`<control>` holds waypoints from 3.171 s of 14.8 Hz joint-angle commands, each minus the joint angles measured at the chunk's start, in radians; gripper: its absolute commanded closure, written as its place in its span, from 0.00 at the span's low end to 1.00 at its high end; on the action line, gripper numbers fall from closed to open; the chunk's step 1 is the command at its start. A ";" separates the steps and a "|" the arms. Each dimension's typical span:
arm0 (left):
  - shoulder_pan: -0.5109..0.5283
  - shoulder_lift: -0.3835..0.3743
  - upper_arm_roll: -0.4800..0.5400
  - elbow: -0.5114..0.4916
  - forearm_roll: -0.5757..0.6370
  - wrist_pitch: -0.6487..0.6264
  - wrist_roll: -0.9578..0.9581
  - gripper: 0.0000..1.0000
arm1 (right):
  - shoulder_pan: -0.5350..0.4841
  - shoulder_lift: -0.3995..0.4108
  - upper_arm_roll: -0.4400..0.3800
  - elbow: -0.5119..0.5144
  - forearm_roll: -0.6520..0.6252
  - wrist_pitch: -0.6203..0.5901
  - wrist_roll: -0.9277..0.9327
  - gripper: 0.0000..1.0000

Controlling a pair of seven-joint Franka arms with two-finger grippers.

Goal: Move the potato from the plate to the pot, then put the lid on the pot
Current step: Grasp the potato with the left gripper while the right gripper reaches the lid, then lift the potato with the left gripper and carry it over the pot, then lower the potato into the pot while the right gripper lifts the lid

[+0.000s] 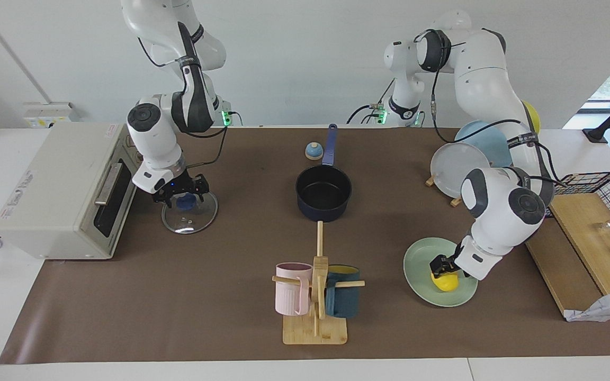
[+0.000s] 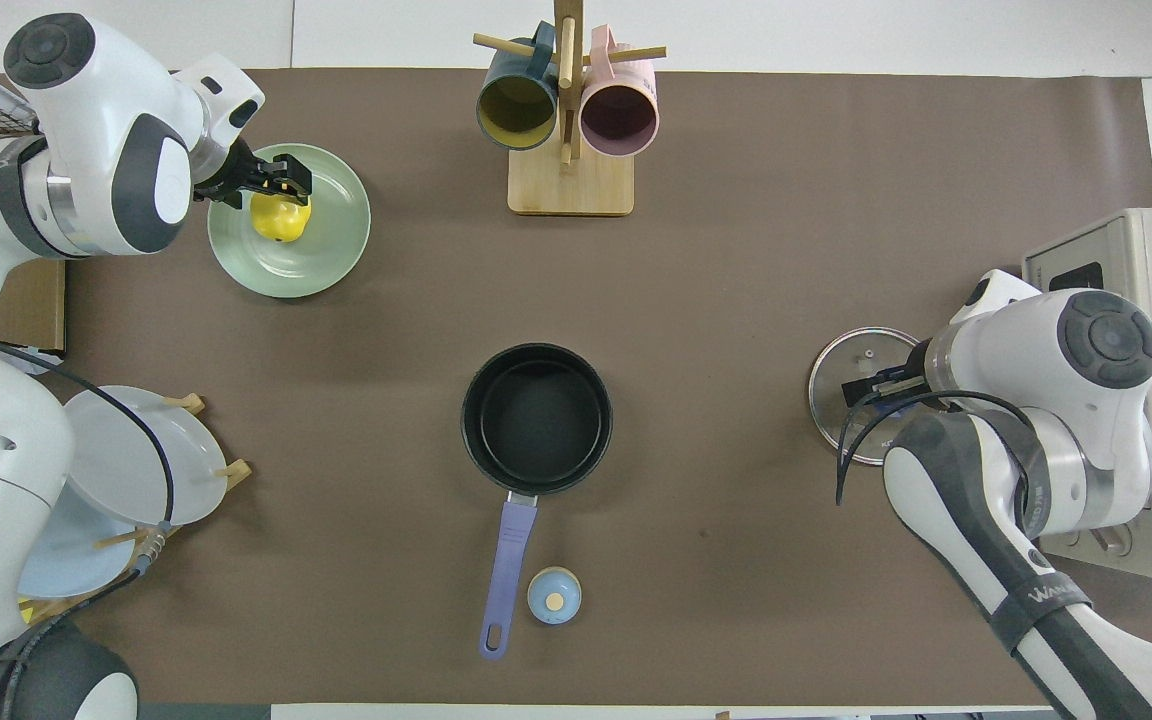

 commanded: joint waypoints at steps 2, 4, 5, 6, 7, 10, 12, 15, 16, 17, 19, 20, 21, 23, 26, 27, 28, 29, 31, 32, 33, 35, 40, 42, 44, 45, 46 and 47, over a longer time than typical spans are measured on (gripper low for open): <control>-0.023 -0.041 0.011 -0.087 0.007 0.057 -0.016 0.78 | -0.007 -0.029 0.003 -0.037 0.026 0.025 -0.043 0.00; -0.029 -0.049 0.012 -0.087 0.007 0.044 -0.016 1.00 | -0.016 -0.012 0.003 -0.036 0.026 0.030 -0.061 0.00; -0.029 -0.050 0.012 -0.074 0.007 0.022 -0.018 1.00 | -0.016 -0.012 0.003 -0.036 0.026 0.031 -0.063 0.00; -0.031 -0.052 0.011 -0.052 0.005 -0.021 -0.018 1.00 | -0.016 -0.012 0.003 -0.036 0.026 0.031 -0.062 0.00; -0.031 -0.067 0.011 -0.026 -0.001 -0.075 -0.025 1.00 | -0.014 -0.013 0.003 -0.036 0.026 0.031 -0.062 0.00; -0.038 -0.232 -0.003 -0.024 -0.007 -0.167 -0.122 1.00 | -0.014 -0.013 0.003 -0.037 0.026 0.033 -0.065 0.00; -0.086 -0.328 -0.003 -0.044 -0.007 -0.277 -0.209 1.00 | -0.013 -0.013 0.003 -0.037 0.026 0.033 -0.065 0.00; -0.185 -0.447 -0.003 -0.102 -0.022 -0.373 -0.358 1.00 | -0.014 -0.010 0.003 -0.039 0.024 0.042 -0.065 0.00; -0.234 -0.486 -0.003 -0.161 -0.022 -0.364 -0.399 1.00 | -0.017 -0.001 0.003 -0.039 0.024 0.045 -0.072 0.00; -0.283 -0.526 -0.003 -0.229 -0.022 -0.356 -0.456 1.00 | -0.014 0.001 0.003 -0.033 0.024 0.031 -0.075 0.00; -0.362 -0.592 -0.003 -0.377 -0.022 -0.240 -0.537 1.00 | -0.013 0.001 0.003 -0.034 0.024 0.036 -0.075 0.00; -0.389 -0.634 -0.003 -0.481 -0.024 -0.142 -0.556 1.00 | -0.016 0.001 0.003 -0.036 0.024 0.042 -0.078 0.00; -0.423 -0.670 -0.003 -0.572 -0.024 -0.053 -0.580 1.00 | -0.016 0.001 0.003 -0.037 0.024 0.044 -0.080 0.00; -0.468 -0.672 -0.005 -0.643 -0.024 0.043 -0.614 1.00 | -0.014 0.001 0.001 -0.037 0.024 0.044 -0.092 0.05; -0.494 -0.627 -0.003 -0.648 -0.024 0.093 -0.637 1.00 | -0.016 0.001 0.003 -0.037 0.024 0.045 -0.094 0.05; -0.514 -0.612 -0.003 -0.656 -0.024 0.124 -0.662 1.00 | -0.016 0.001 0.003 -0.037 0.024 0.045 -0.094 0.05; -0.527 -0.601 -0.003 -0.674 -0.024 0.164 -0.680 1.00 | -0.016 0.001 0.003 -0.037 0.024 0.045 -0.094 0.05; -0.535 -0.600 -0.002 -0.698 -0.024 0.200 -0.683 1.00 | -0.016 0.001 0.001 -0.037 0.024 0.047 -0.094 0.05; -0.535 -0.597 -0.003 -0.716 -0.022 0.222 -0.676 1.00 | -0.016 0.001 0.001 -0.039 0.024 0.047 -0.092 0.02; -0.538 -0.590 -0.003 -0.723 -0.019 0.224 -0.673 1.00 | -0.016 0.001 0.001 -0.037 0.024 0.047 -0.092 0.02; -0.547 -0.563 -0.002 -0.728 -0.016 0.244 -0.674 1.00 | -0.016 0.001 0.001 -0.039 0.024 0.054 -0.092 0.02; -0.558 -0.552 0.000 -0.752 -0.015 0.303 -0.677 1.00 | -0.016 -0.001 0.001 -0.048 0.024 0.062 -0.092 0.02; -0.575 -0.529 0.000 -0.784 -0.010 0.339 -0.679 1.00 | -0.017 0.010 0.001 -0.043 0.023 0.056 -0.106 0.22; -0.589 -0.527 0.000 -0.803 -0.010 0.365 -0.680 1.00 | -0.017 0.010 0.001 -0.040 0.021 0.045 -0.108 0.31; -0.590 -0.524 0.000 -0.815 -0.010 0.374 -0.680 1.00 | -0.017 0.010 0.001 -0.037 0.021 0.031 -0.108 0.40; -0.592 -0.524 0.000 -0.818 -0.003 0.377 -0.682 1.00 | -0.017 0.010 0.001 -0.033 0.021 0.021 -0.108 0.48; -0.600 -0.523 0.000 -0.824 0.005 0.380 -0.683 1.00 | -0.016 0.010 0.001 -0.025 0.021 0.011 -0.109 0.52; -0.607 -0.523 0.000 -0.831 0.005 0.385 -0.683 1.00 | -0.014 0.011 0.002 -0.005 0.021 -0.017 -0.108 0.53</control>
